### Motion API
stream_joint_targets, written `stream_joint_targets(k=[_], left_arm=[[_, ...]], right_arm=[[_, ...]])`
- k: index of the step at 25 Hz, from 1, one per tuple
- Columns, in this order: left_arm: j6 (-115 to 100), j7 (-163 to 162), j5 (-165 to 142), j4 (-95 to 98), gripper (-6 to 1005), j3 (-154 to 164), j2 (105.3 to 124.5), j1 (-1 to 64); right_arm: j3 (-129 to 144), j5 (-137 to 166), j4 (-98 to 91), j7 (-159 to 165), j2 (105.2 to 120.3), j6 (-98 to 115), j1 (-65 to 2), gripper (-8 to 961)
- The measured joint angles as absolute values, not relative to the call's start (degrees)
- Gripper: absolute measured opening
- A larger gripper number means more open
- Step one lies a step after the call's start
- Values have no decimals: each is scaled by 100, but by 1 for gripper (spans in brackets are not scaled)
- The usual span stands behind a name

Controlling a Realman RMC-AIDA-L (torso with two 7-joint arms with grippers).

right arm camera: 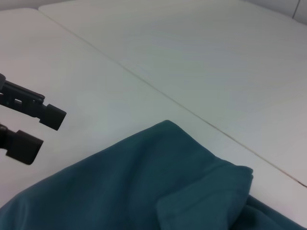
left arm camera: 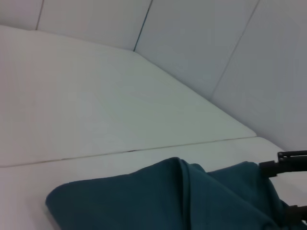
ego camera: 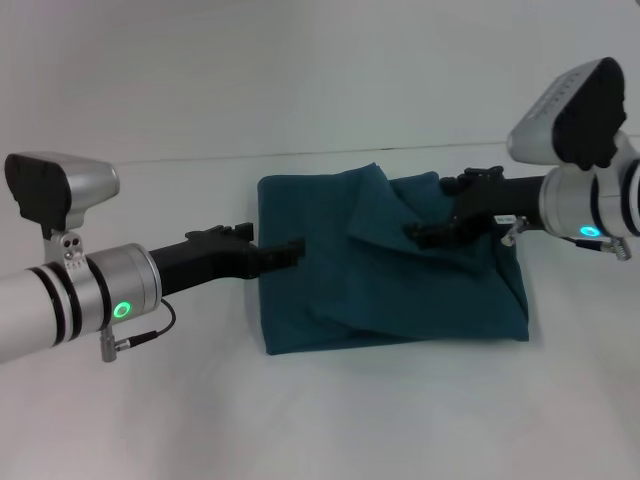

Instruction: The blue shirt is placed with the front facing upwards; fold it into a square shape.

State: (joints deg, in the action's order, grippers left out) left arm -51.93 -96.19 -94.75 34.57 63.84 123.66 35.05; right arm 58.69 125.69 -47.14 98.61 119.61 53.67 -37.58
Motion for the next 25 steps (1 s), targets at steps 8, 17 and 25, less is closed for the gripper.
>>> stream_joint_targets(k=[8, 17, 25], left_arm=[[-5821, -9607, -9670, 3522, 920, 5921, 12309, 3474], [-6369, -9642, -9799, 3723, 921, 5348, 12264, 3376], [-6381, -9642, -9859, 3733, 921, 5357, 12277, 3366]], right_arm=[[6115, 12569, -4727, 10082, 11962, 5211, -3844, 915], [6228, 13438, -4604, 10975, 11957, 5011, -4335, 915], [6520, 14191, -4255, 11883, 11970, 4983, -4802, 915]])
